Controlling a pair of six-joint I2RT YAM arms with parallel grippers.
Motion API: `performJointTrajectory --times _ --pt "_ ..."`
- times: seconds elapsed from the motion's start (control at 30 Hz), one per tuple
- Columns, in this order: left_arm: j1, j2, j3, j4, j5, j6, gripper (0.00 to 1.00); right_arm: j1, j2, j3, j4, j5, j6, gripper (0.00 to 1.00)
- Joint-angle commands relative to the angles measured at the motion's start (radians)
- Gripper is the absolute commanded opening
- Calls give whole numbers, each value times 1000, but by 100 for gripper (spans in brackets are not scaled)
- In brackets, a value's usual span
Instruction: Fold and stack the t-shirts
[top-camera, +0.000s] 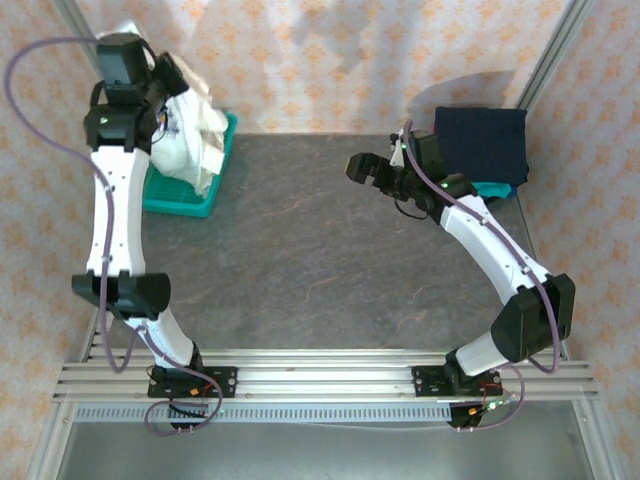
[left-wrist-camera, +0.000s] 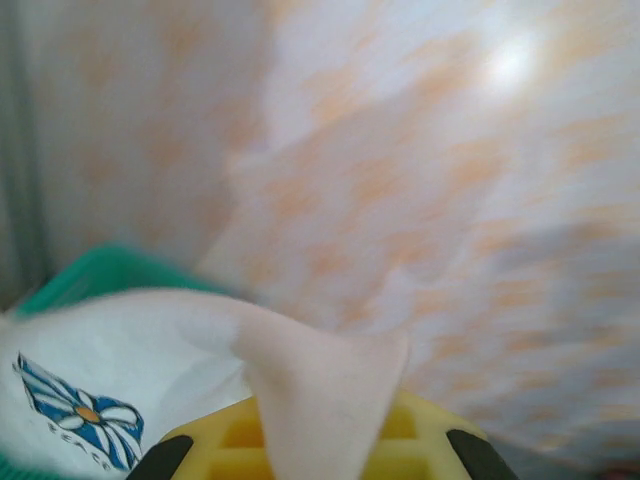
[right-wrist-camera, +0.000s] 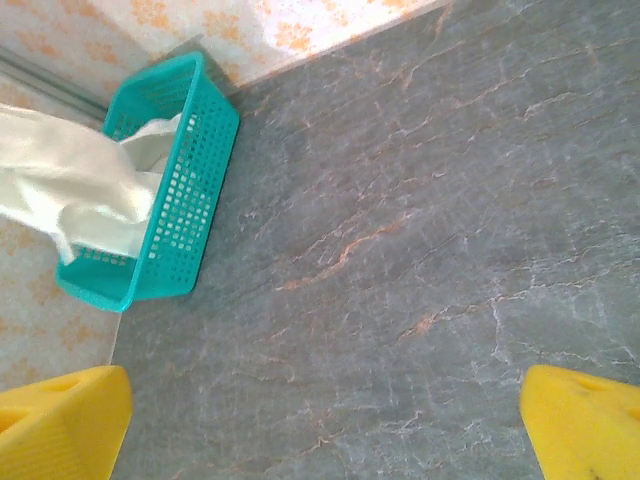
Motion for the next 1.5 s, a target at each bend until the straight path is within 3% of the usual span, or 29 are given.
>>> performJointTrajectory --times 0.0,0.13,0.33,0.5,0.67,0.8,1.1,1.27,1.4,1.47 --pt "-66 -29 88 40 137 74 0 -4 -63 -16 36 75 24 99" --pt "-117 -62 127 108 234 -3 0 -22 -108 -16 5 103 12 99" --pt "-290 -57 150 71 223 -13 0 -107 -189 -50 -46 46 0 99" --pt "-503 67 145 61 234 -45 0 -184 -280 -124 -89 3 -21 99" --pt "-646 216 201 261 250 -166 0 -257 -345 -180 -130 -20 -17 99" --pt "-685 243 227 381 249 -259 0 -294 -395 -210 -150 -21 -22 99" --pt "-727 188 226 393 264 -305 0 -299 -416 -231 -139 -27 -28 99" --pt "-747 135 217 236 271 -226 0 -299 -402 -242 -118 -32 -8 99" --pt "-735 71 181 77 159 -105 0 -299 -400 -269 -52 -74 30 99" --pt "-687 26 173 18 92 -75 0 -299 -397 -277 -31 -89 43 99"
